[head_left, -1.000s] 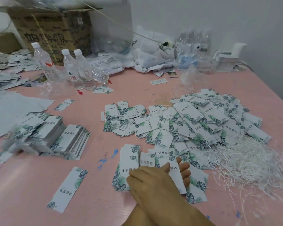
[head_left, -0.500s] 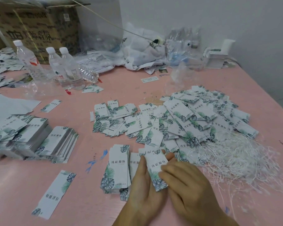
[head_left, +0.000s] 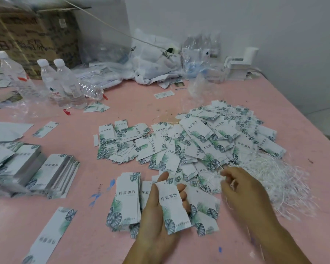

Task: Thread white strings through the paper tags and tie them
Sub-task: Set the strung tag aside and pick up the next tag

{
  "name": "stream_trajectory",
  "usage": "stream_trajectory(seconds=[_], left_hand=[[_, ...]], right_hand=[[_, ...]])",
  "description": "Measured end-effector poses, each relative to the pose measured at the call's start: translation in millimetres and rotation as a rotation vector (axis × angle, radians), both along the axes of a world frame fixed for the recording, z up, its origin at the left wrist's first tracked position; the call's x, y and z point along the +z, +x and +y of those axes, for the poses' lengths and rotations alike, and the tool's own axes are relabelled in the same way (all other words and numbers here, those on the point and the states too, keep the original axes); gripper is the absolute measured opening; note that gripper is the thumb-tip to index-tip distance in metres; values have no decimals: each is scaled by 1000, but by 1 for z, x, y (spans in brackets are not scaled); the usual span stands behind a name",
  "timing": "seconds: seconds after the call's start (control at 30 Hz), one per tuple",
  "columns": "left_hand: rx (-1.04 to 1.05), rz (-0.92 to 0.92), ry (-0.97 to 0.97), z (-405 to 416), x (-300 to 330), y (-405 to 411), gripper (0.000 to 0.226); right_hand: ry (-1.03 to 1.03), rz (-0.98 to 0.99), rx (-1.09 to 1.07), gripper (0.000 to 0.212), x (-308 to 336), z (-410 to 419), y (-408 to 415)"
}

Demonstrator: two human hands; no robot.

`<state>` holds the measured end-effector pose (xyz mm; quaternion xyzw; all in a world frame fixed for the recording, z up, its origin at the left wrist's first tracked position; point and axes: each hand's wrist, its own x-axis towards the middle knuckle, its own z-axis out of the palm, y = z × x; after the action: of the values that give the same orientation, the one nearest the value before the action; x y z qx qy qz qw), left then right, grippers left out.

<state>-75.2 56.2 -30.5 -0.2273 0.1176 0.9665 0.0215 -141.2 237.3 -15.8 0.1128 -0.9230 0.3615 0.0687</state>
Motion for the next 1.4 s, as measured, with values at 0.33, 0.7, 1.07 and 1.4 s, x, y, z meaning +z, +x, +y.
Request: stream_trajectory(seconds=[0.33, 0.7, 1.07, 1.4], left_hand=[[-52, 1, 4, -3, 0, 5, 44], [-162, 78, -99, -3, -4, 9, 22], [-325, 117, -548, 1, -8, 10, 36], [-268, 182, -659, 0, -14, 9, 40]], right_hand=[[276, -68, -30, 11, -14, -5, -7], [-37, -36, -15, 19, -6, -11, -2], [-565, -221, 296, 13, 1, -50, 41], [-409, -48, 328, 16, -6, -50, 42]])
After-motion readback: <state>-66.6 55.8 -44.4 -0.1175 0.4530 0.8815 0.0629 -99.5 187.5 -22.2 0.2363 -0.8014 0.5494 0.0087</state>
